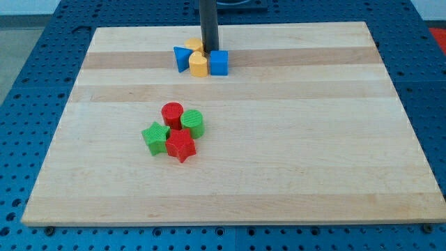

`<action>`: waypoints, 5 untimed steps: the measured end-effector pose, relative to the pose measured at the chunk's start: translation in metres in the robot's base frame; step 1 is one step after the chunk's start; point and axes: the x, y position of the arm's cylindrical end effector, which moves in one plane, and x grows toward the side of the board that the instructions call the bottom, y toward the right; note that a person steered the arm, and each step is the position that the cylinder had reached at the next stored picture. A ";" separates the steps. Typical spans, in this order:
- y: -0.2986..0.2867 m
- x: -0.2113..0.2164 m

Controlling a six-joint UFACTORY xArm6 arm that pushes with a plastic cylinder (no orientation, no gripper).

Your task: Move yellow hexagon above the yellow heart

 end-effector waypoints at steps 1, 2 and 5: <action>0.000 -0.004; -0.018 -0.020; -0.041 -0.041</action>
